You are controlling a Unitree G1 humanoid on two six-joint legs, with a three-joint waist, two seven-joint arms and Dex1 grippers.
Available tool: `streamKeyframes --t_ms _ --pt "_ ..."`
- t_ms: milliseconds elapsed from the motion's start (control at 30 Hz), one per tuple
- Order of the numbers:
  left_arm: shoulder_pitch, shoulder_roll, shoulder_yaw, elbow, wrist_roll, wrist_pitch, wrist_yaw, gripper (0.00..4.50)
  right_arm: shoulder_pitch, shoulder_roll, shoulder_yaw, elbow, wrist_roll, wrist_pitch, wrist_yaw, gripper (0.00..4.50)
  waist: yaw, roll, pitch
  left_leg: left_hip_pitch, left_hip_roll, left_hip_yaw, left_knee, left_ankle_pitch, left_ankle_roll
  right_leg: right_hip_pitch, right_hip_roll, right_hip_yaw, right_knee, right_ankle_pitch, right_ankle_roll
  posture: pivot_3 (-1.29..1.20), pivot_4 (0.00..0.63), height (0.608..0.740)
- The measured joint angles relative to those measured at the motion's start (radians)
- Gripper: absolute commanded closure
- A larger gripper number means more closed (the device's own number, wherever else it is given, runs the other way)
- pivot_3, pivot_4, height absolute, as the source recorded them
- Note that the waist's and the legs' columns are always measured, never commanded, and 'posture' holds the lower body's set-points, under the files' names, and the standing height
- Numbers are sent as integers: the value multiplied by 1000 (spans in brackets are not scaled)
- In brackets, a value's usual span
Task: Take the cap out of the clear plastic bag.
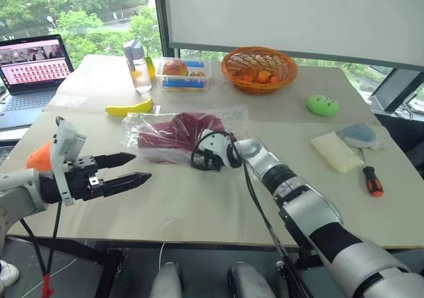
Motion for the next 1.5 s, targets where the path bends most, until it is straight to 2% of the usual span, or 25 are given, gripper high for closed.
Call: streamKeyframes --t_ms 133,233,333,433,533,600,667,733,867,933,967,1000,1033,1133,1300,1400,1467,1500 --pt "4 0 -1 0 -11 -6 4 0 1 -48 0 -33 -31 -57 8 4453 1 0 0 -2 0 0 -1 0 0 -2 0 0 0 0 0 0 150 737" --pt "6 -9 -9 1 -7 -23 26 0 30 -101 -13 -134 -19 -74 63 4453 0 0 0 -2 0 1 -2 0 0 -3 0 0 0 0 0 0 150 737" --pt "8 -40 -43 4 -6 -27 49 0 101 -174 -19 -335 17 -98 170 4453 1 1 1 -3 0 1 -2 0 0 -3 0 0 0 0 0 0 150 737" --pt "-16 -66 -99 13 -1 -48 59 0 196 -295 -1 -598 32 -158 298 4453 1 2 2 -3 0 1 -2 0 0 -3 0 0 0 0 0 0 150 737" --pt "-41 -77 -151 37 15 -65 60 0 199 -355 1 -663 30 -240 336 4453 0 2 2 -2 0 1 -2 0 0 -3 0 1 0 0 0 0 150 737" --pt "-66 -81 -179 52 26 -73 59 0 165 -384 2 -613 2 -325 327 4453 -1 2 2 -2 0 2 -1 0 0 -3 0 1 -1 -1 0 0 150 737" --pt "-79 -85 -200 60 36 -88 58 0 105 -400 5 -500 -49 -418 279 4453 -2 2 2 -2 0 2 -2 0 0 -4 0 1 -1 -1 -1 0 150 737" --pt "-95 -91 -224 76 49 -100 55 0 10 -409 20 -322 -148 -534 142 4453 -3 2 2 -2 0 2 -2 0 -1 -4 0 2 -1 -1 -1 0 150 737" --pt "-117 -117 -271 94 60 -111 50 0 -136 -425 133 -56 -407 -595 -227 4453 -3 2 2 -3 -1 2 -4 1 -1 -5 0 2 -1 -1 -2 0 150 737" --pt "-126 -121 -282 99 65 -112 49 0 -153 -424 192 22 -499 -589 -377 3704 -2 2 2 -3 -1 2 -4 1 -1 -5 0 2 -1 -1 -2 0 150 737" --pt "-133 -123 -287 105 69 -113 49 0 -156 -420 223 52 -544 -576 -445 3604 -2 2 2 -3 -1 2 -5 1 -1 -5 -1 3 -1 -1 -2 0 150 737" --pt "-141 -125 -295 114 74 -117 48 0 -157 -413 256 92 -592 -560 -518 3159 -2 2 2 -3 -1 2 -5 2 -2 -5 -1 3 -1 -1 -2 0 150 737" --pt "-147 -126 -304 119 82 -119 46 0 -157 -409 280 119 -623 -550 -560 2920 -2 2 2 -3 -1 2 -5 2 -3 -5 -1 3 -1 -1 -2 0 150 737" --pt "-168 -127 -327 133 90 -129 38 0 -156 -409 310 170 -666 -546 -632 1827 -3 2 2 -3 -2 1 -5 2 -3 -5 -1 3 -1 -1 -1 0 150 737" --pt "-182 -127 -339 157 94 -135 18 0 -157 -450 316 182 -689 -599 -654 40 -4 2 3 -2 -2 1 -6 2 -3 -5 0 3 -1 -1 -1 0 150 737" --pt "-183 -127 -345 173 105 -136 8 0 -158 -498 311 187 -691 -564 -609 40 -3 2 3 -2 -2 1 -6 2 -3 -5 -1 3 -1 -1 -1 0 150 737" --pt "-184 -127 -346 177 108 -136 4 0 -161 -519 287 198 -670 -532 -531 40 -3 2 3 -2 -2 1 -6 2 -3 -4 0 3 -1 -1 -1 0 150 737" --pt "-188 -127 -346 180 110 -136 1 0 -161 -536 248 203 -627 -520 -447 40 -3 2 3 -2 -2 1 -6 2 -3 -4 0 3 -1 -1 -1 0 150 737"
